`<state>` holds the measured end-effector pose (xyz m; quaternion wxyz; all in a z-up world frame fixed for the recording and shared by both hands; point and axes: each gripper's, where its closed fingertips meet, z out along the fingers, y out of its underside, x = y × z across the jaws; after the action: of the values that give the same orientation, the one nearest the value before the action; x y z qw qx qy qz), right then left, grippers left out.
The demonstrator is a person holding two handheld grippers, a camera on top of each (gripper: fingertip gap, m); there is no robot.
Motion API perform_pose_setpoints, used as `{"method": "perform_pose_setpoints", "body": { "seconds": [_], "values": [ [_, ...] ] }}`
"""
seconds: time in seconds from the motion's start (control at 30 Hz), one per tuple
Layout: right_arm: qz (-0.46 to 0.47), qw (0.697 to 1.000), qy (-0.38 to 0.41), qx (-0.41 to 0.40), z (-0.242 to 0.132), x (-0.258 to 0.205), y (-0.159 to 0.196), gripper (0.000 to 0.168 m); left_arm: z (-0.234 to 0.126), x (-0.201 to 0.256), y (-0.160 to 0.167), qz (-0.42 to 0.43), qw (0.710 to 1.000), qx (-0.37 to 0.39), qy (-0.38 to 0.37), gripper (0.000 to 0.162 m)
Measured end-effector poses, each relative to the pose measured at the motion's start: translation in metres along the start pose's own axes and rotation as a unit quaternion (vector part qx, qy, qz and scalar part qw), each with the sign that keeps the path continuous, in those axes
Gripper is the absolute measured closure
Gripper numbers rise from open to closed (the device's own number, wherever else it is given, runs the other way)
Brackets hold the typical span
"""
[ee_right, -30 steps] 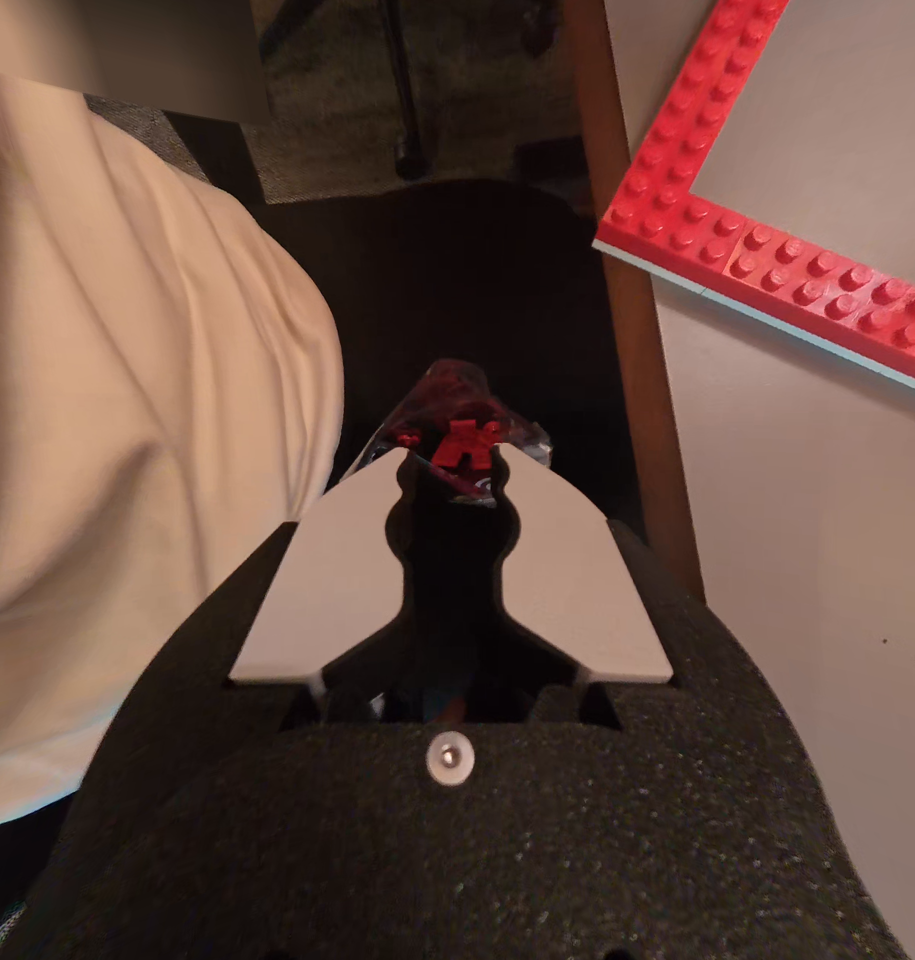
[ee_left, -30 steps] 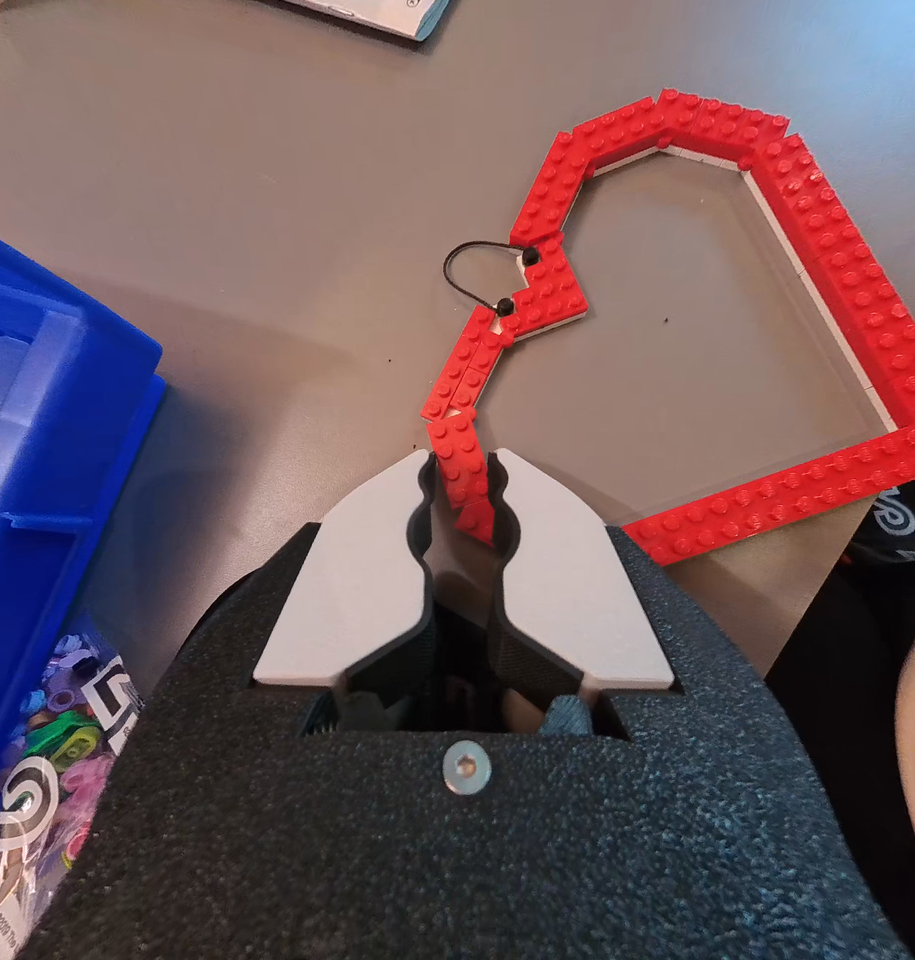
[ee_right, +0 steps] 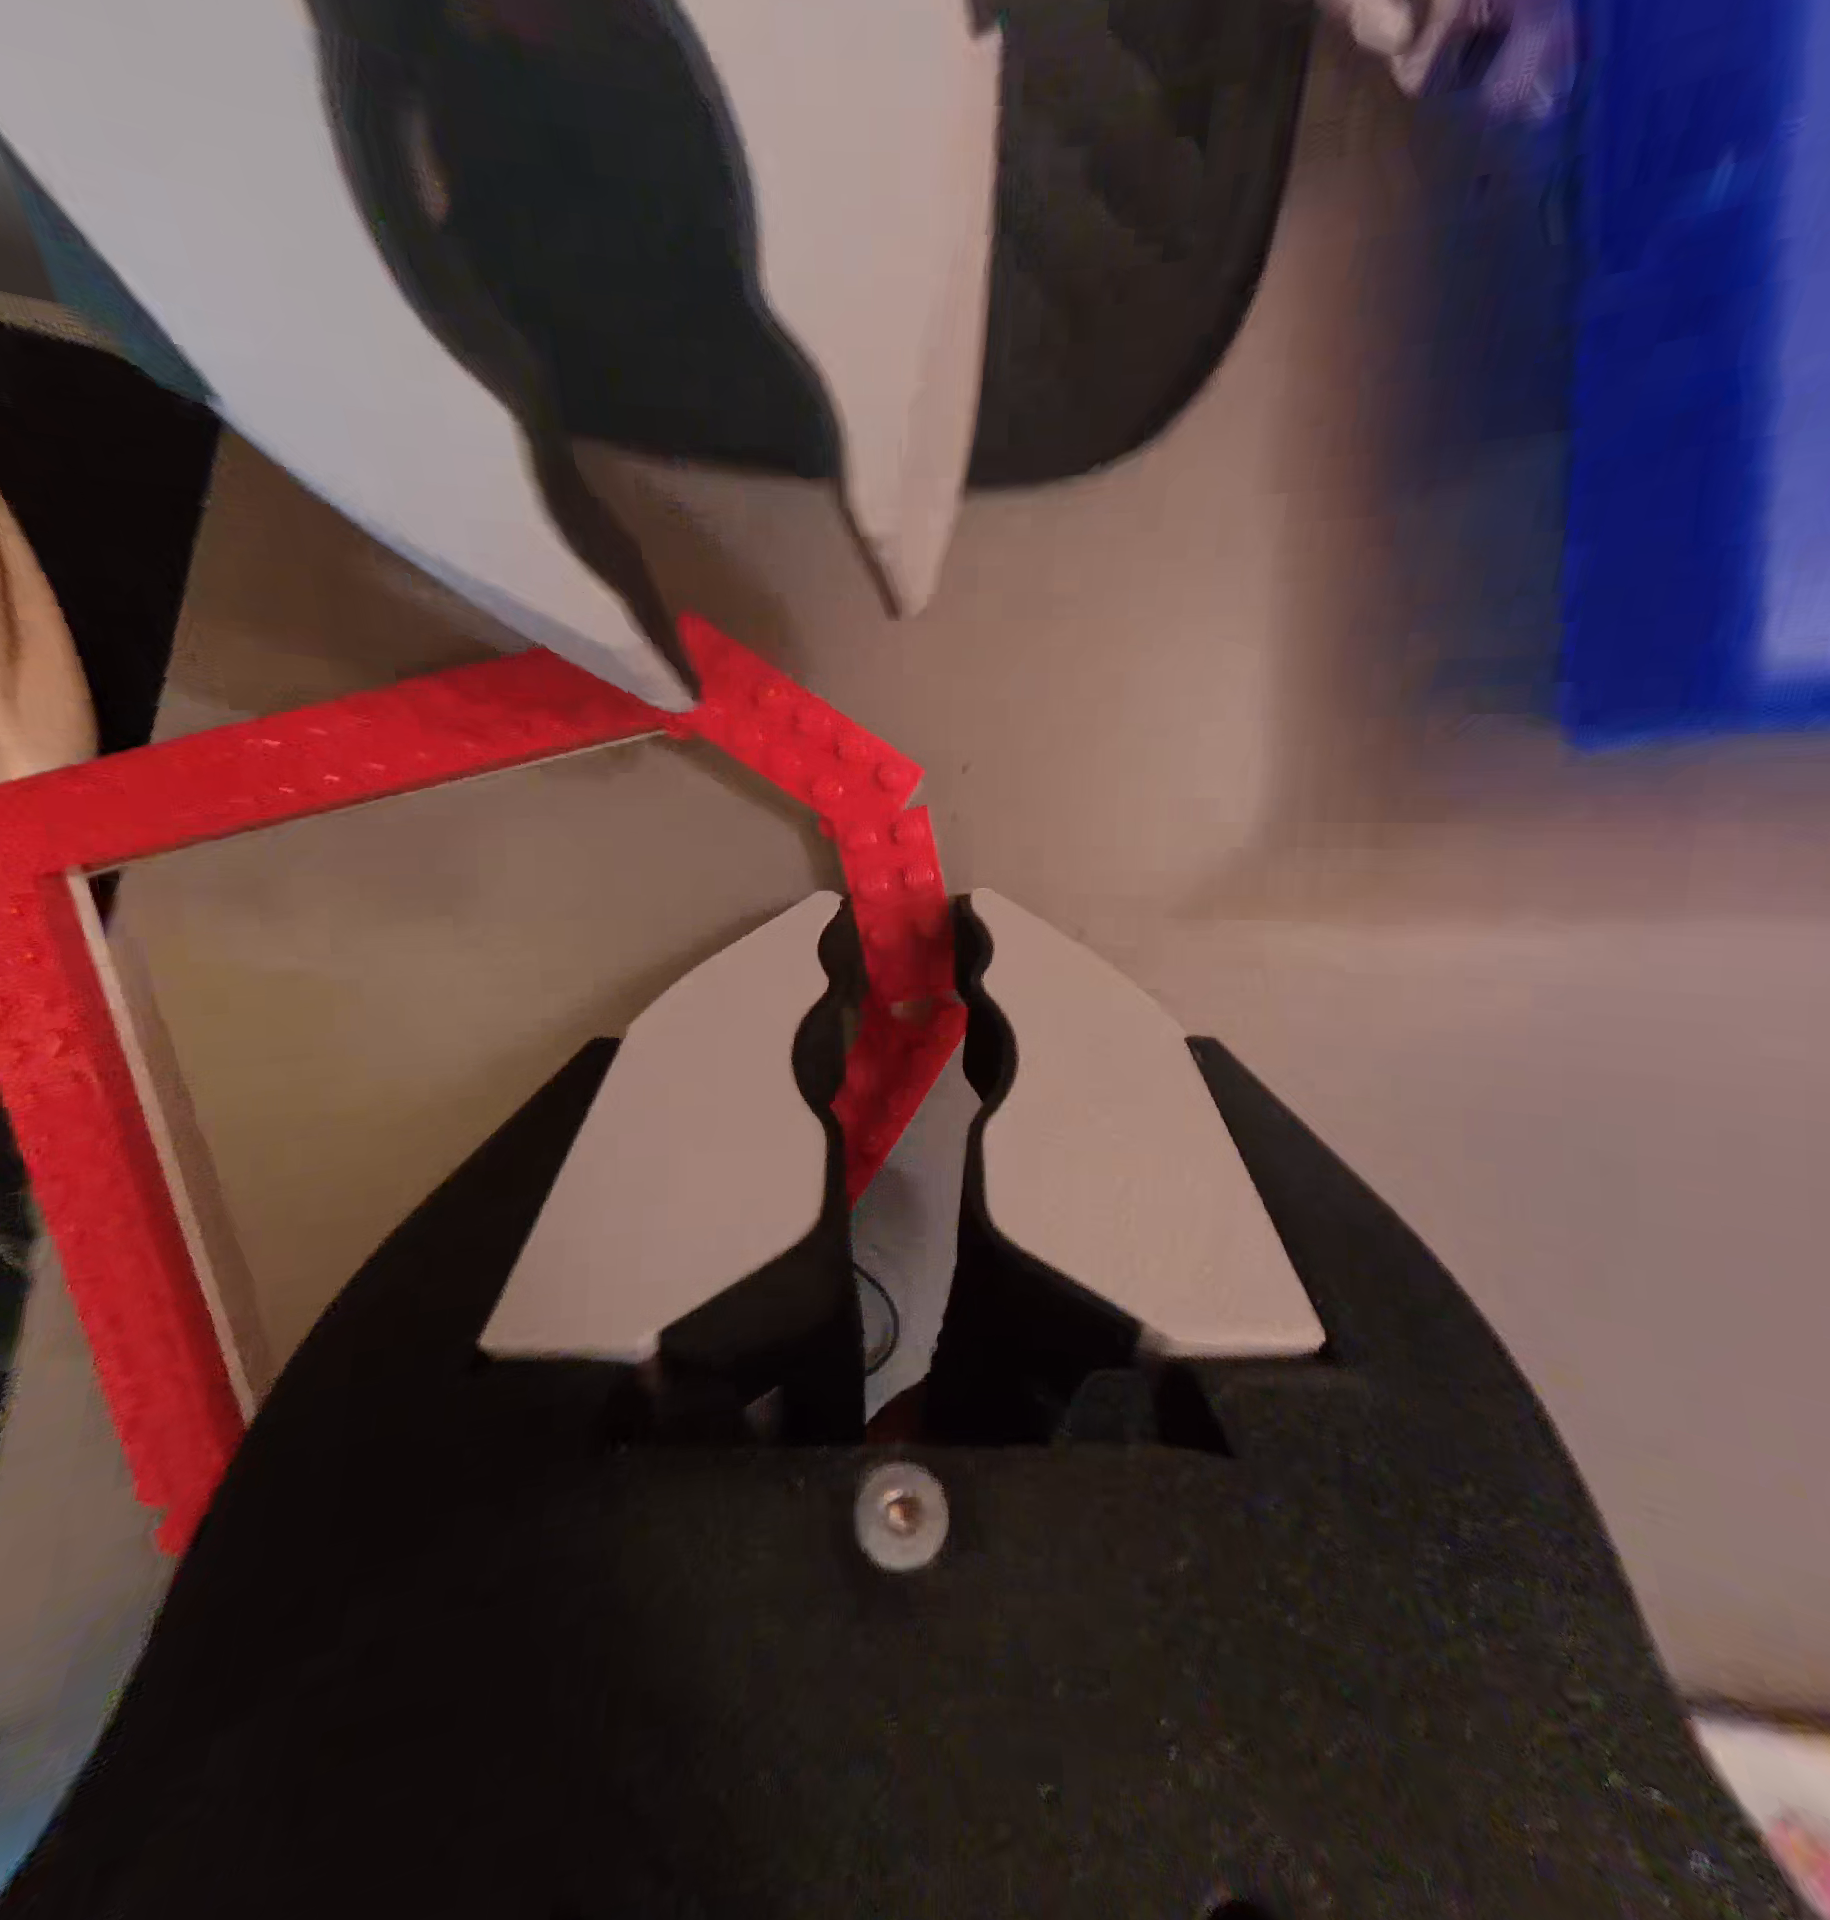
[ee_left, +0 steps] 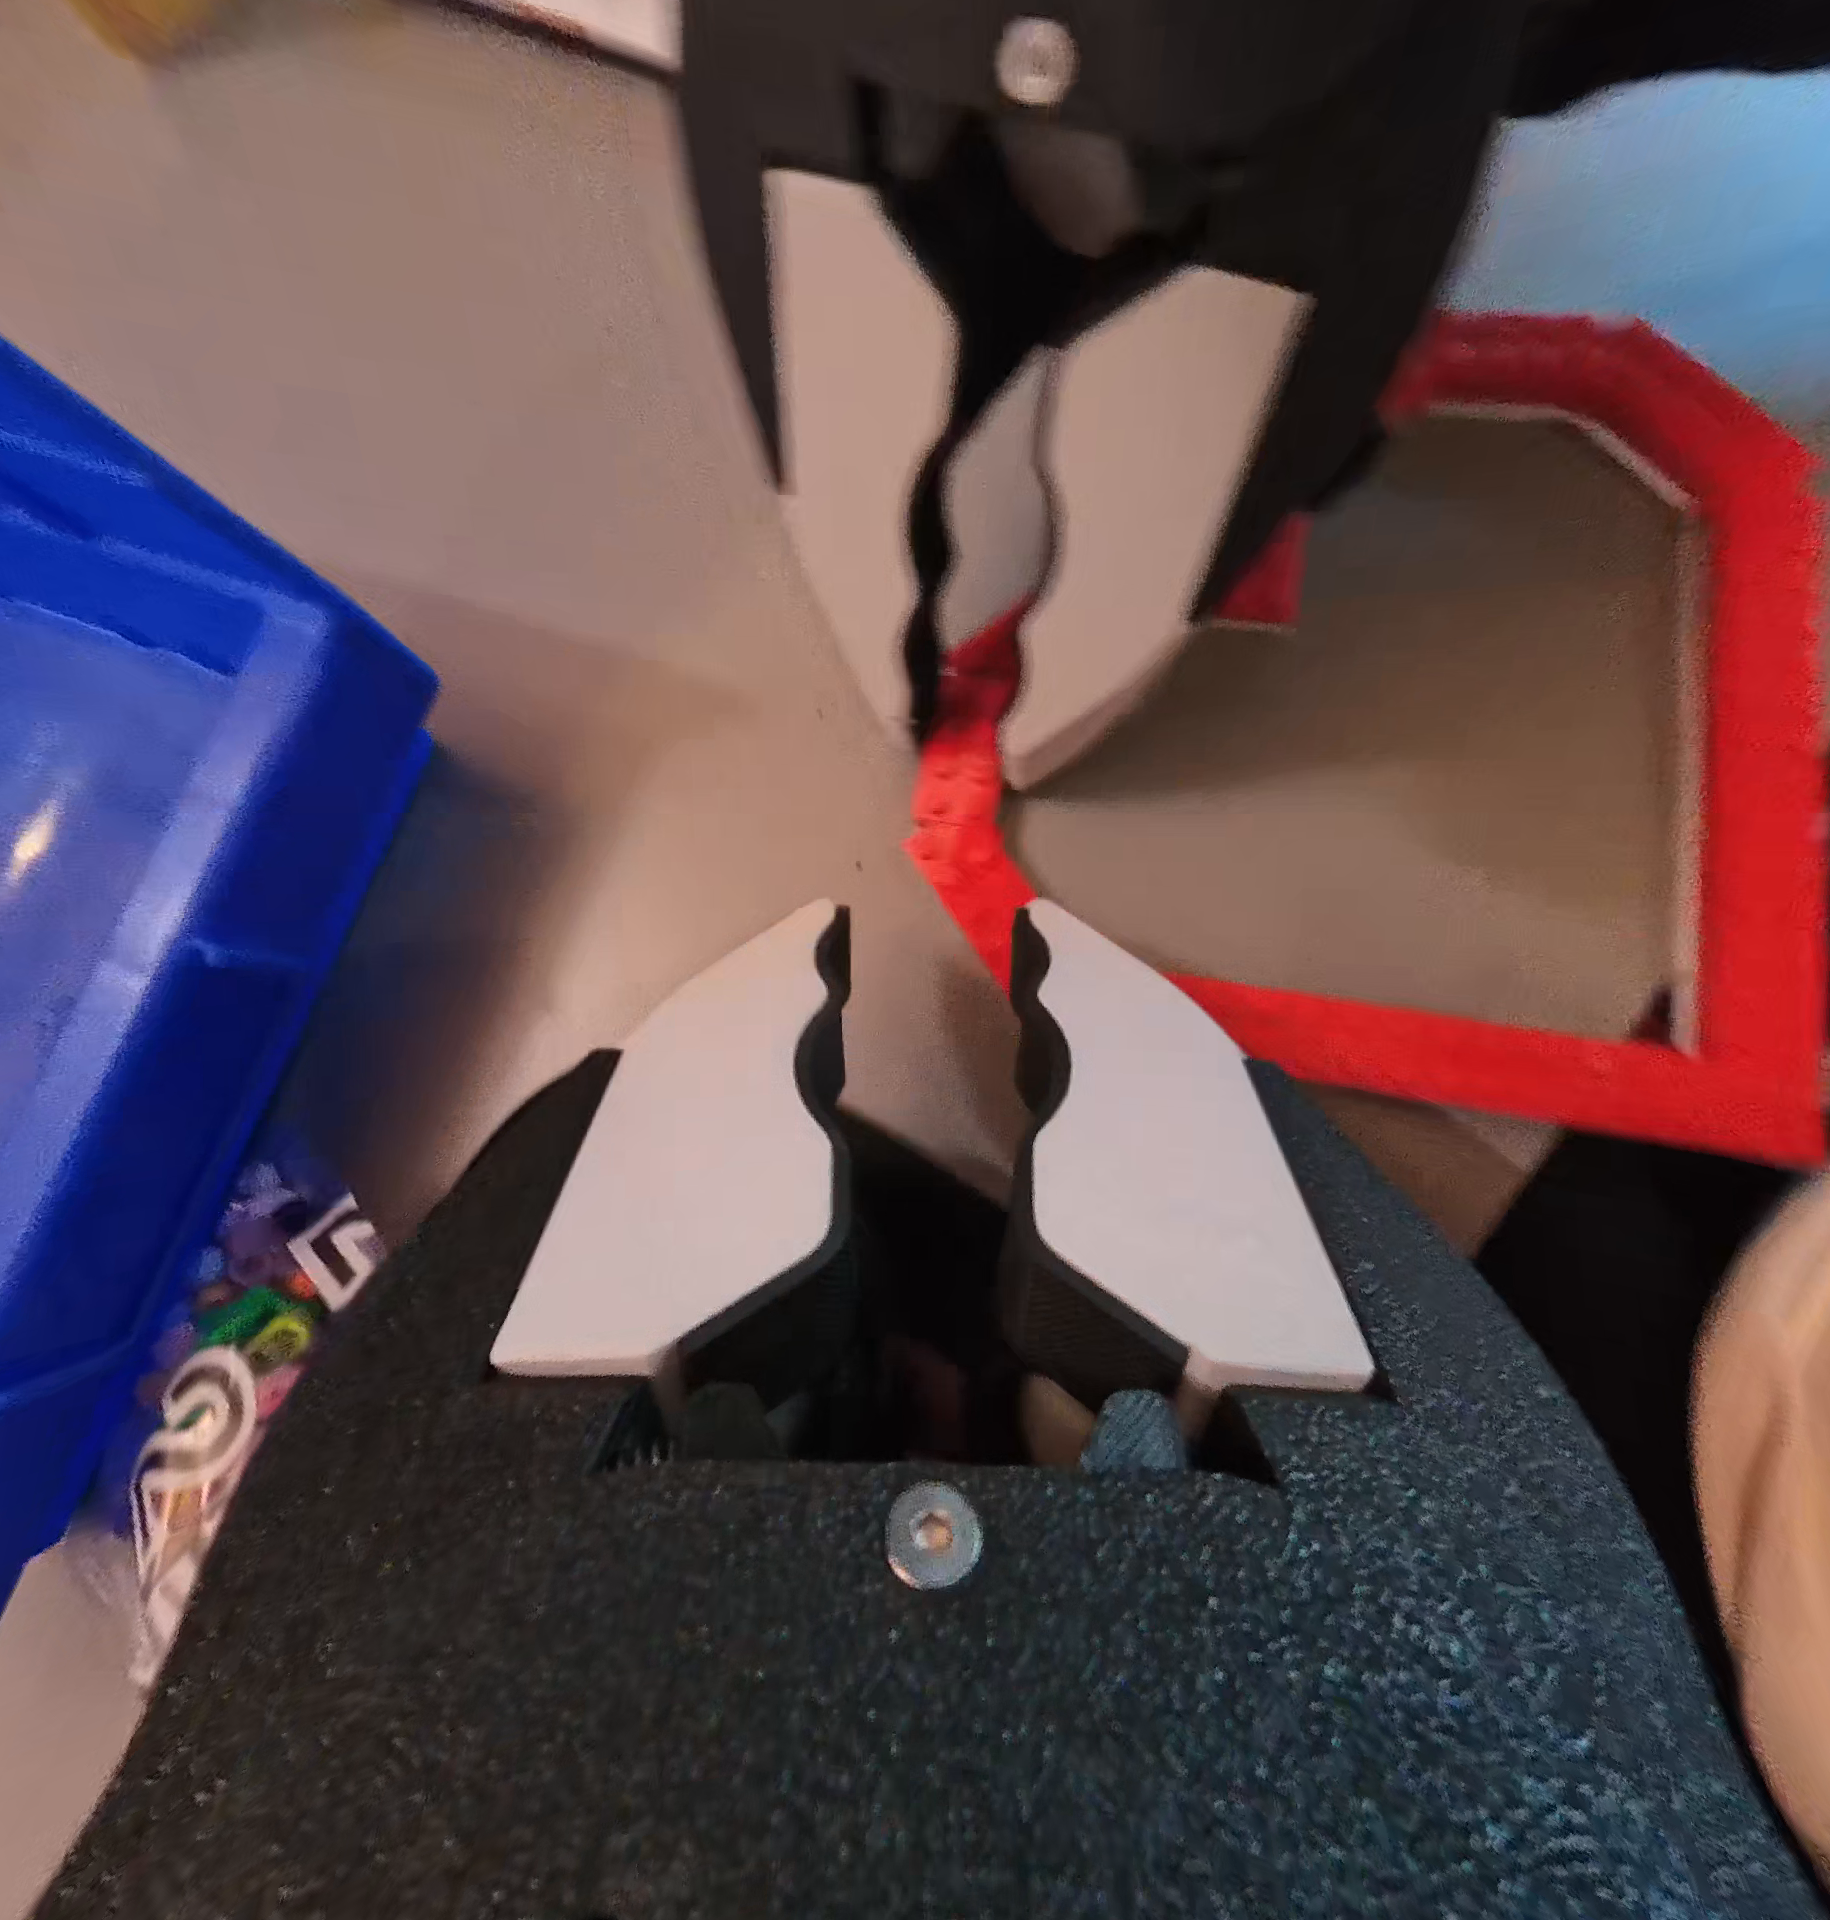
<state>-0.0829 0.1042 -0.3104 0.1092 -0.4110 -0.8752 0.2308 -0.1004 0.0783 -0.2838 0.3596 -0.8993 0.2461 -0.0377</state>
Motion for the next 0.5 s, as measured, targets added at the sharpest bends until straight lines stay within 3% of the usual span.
{"method": "perform_pose_setpoints", "body": {
  "seconds": [0.2,0.4,0.5],
  "values": [
    [0.101,0.993,0.062,-0.004,-0.014,-0.026,0.026,0.15,0.026,0.015,-0.006,0.049,0.999,-0.004,-0.016,0.143],
    [0.164,0.982,0.091,0.006,-0.019,-0.029,0.034,0.151,0.016,0.037,-0.021,0.039,0.998,0.023,0.052,0.129],
    [0.16,0.982,0.096,0.015,-0.017,-0.03,0.032,0.15,0.034,0.042,-0.011,0.055,0.997,-0.004,0.047,0.14]
  ]
}}
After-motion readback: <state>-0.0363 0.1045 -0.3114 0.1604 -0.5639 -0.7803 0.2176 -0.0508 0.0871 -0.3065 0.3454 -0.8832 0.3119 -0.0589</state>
